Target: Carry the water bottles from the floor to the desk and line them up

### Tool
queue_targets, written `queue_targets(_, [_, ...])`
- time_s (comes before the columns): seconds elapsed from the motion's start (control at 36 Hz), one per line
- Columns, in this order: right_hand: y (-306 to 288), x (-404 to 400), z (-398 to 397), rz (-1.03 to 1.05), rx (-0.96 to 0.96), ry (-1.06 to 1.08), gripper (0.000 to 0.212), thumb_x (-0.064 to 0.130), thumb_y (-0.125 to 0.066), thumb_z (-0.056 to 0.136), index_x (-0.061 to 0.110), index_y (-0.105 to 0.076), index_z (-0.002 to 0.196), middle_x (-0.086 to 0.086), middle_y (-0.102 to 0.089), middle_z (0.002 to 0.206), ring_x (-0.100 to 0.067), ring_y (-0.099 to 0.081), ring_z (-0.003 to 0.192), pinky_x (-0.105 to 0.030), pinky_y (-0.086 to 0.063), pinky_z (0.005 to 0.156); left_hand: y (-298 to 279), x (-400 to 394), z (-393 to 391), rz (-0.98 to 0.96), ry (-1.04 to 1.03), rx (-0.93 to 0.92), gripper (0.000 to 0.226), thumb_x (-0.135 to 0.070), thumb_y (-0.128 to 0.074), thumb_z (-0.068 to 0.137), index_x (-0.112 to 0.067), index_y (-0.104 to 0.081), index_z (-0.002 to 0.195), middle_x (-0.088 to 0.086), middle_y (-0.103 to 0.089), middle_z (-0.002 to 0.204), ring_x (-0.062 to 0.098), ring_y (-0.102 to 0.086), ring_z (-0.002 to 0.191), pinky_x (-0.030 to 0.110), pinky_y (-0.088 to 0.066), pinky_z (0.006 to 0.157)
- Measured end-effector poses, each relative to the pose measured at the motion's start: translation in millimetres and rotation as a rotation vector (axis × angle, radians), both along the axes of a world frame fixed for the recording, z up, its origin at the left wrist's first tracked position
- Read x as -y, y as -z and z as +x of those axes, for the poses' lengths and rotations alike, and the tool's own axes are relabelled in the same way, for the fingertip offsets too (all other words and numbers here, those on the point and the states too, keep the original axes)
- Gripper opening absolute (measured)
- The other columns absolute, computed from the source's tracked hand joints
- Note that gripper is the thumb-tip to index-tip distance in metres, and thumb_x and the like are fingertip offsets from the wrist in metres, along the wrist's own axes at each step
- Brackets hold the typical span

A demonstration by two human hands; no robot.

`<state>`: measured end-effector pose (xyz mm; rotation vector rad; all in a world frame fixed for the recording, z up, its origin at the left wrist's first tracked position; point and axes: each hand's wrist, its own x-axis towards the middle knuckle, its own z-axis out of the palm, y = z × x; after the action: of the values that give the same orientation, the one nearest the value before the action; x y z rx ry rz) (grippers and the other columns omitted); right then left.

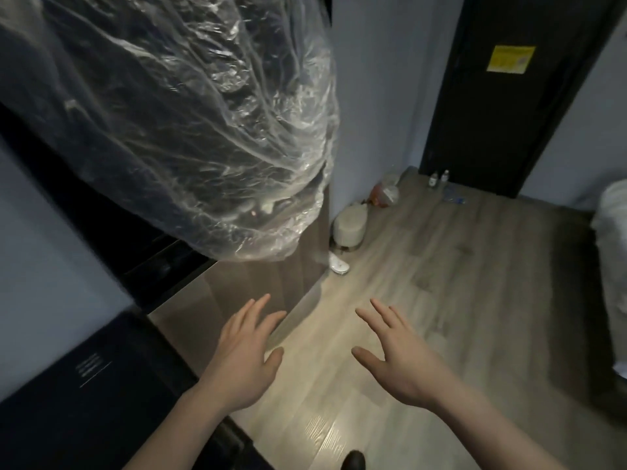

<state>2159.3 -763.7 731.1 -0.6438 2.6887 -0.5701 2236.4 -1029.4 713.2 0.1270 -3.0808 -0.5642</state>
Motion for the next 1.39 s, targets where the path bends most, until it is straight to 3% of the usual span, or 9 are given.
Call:
queue_targets(0.36, [-33, -109, -188, 0.024, -0.048, 0.234, 0.068, 0.056, -0.048, 0.101, 0.036, -0.020, 0.160, 0.011, 0.002, 0.170, -0.016, 0.002, 0.157, -0.030, -0.007, 0.125, -33, -117, -257, -0.036, 0.294, -0.044, 0.057, -0.042, -0.049, 0.097, -0.037, -0.030, 0.151, -0.006, -0.002, 0.166, 0.018, 0.002, 0.153, 0.028, 0.003, 0.119])
queue_targets(0.58, [-34, -190, -296, 0.049, -0.058, 0.305, 0.070, 0.056, -0.048, 0.100, 0.035, -0.019, 0.160, 0.008, 0.003, 0.170, -0.019, 0.003, 0.157, -0.030, -0.006, 0.125, -40, -196, -389, -0.125, 0.408, -0.051, 0.058, -0.043, -0.048, 0.097, -0.035, -0.029, 0.151, -0.003, -0.003, 0.166, 0.023, 0.000, 0.153, 0.042, -0.008, 0.124])
queue_targets(0.97, [-43, -353, -503, 0.038, -0.056, 0.284, 0.068, 0.056, -0.047, 0.100, 0.037, -0.020, 0.160, 0.008, 0.003, 0.170, -0.021, 0.003, 0.157, -0.043, -0.015, 0.127, -40, -330, -580, -0.088, 0.294, -0.075, 0.055, -0.046, -0.047, 0.096, -0.042, -0.030, 0.149, -0.008, -0.002, 0.166, 0.020, 0.000, 0.153, 0.040, -0.009, 0.125])
queue_targets(1.17, [-48, -399, -595, 0.036, -0.064, 0.236, 0.069, 0.057, -0.047, 0.100, 0.037, -0.019, 0.160, 0.007, 0.004, 0.170, -0.022, 0.003, 0.157, -0.040, -0.011, 0.128, -40, -363, -652, -0.063, 0.222, -0.050, 0.058, -0.050, -0.045, 0.095, -0.041, -0.030, 0.150, -0.007, -0.002, 0.166, 0.020, 0.001, 0.153, 0.042, -0.009, 0.124])
queue_targets(1.33, [-41, -428, -678, 0.056, -0.067, 0.216, 0.071, 0.057, -0.047, 0.100, 0.038, -0.014, 0.160, 0.007, 0.007, 0.170, -0.022, 0.006, 0.157, -0.039, -0.010, 0.128, -32, -376, -725, -0.109, 0.177, -0.006, 0.069, -0.064, -0.021, 0.087, -0.042, -0.024, 0.152, -0.006, 0.006, 0.166, 0.021, 0.006, 0.153, 0.042, -0.005, 0.125])
queue_targets(1.39, [-38, -437, -707, 0.058, -0.065, 0.214, 0.072, 0.058, -0.046, 0.100, 0.039, -0.012, 0.161, 0.008, 0.009, 0.170, -0.021, 0.007, 0.157, -0.038, -0.009, 0.128, -27, -380, -755, -0.114, 0.175, 0.005, 0.064, -0.060, -0.029, 0.092, -0.041, -0.024, 0.153, -0.006, 0.009, 0.167, 0.022, 0.008, 0.154, 0.042, -0.003, 0.125])
